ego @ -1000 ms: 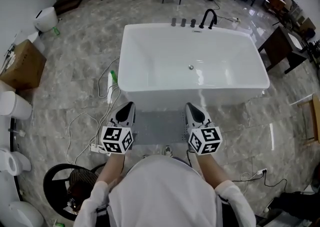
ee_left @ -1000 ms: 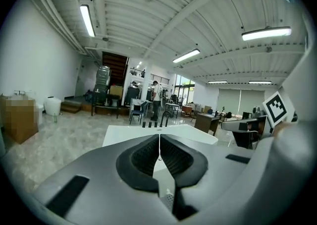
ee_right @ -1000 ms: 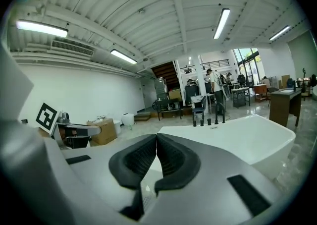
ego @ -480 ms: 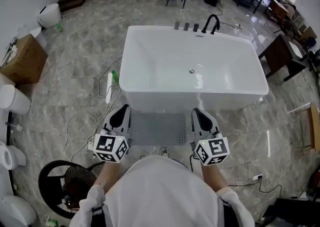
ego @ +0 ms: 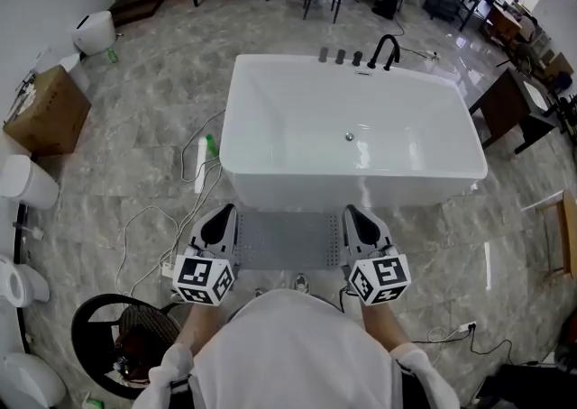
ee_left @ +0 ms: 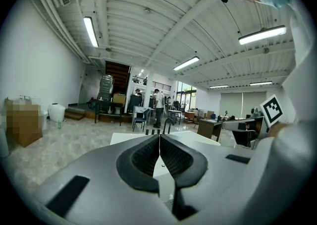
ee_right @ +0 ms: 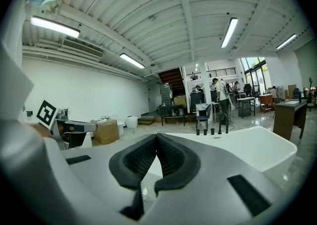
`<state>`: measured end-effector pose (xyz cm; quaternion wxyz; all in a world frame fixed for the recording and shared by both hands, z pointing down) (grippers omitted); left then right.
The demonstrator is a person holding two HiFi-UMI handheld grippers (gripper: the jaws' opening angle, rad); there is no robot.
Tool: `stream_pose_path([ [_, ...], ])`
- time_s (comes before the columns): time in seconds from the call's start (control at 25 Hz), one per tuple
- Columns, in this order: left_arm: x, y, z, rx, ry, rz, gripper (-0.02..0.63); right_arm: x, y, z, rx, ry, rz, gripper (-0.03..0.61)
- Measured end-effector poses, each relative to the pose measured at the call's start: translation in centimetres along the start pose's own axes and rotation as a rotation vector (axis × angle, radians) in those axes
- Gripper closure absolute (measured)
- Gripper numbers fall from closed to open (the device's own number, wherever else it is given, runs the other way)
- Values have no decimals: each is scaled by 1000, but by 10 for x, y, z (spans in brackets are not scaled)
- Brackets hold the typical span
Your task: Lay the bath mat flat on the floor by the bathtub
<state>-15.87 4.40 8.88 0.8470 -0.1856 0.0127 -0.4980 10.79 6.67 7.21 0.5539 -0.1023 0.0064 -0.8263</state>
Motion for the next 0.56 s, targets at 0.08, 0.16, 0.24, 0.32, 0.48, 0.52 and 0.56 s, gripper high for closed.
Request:
stream_pose_path([
  [0.08,0,1,1,3,-1,2,581,0,-1,1,-1,1,-4,549],
  [0.16,1,2,2,4,-1,5,581,0,-2,2,-3,3,-7,549],
  [0.24,2,4,3,0,-6,14,581,0,-2,2,-3,5,-6,548],
  [0.32,3,6,1,-6,-7,24,581,1,0,1,-3,7,-3,548],
  [0.48,5,7,0,10,-8,22,581,1,0,0,-13,8,3,548],
  [0.52,5,8,0,13,-8,22,581,0,1,0,-17,6,6,548],
  [0.56,5,9,1,16,-8,23,581,-1,1,1,-22,4,9,548],
])
Point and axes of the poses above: the fingertips, and each gripper's own axes: x forward along the fingers, y to its right, z out of its underside, the point moved 4 cm from there along -x, backward along the fingers, and after that the axes turned 11 degrees about -x, right-handed, at the moved point
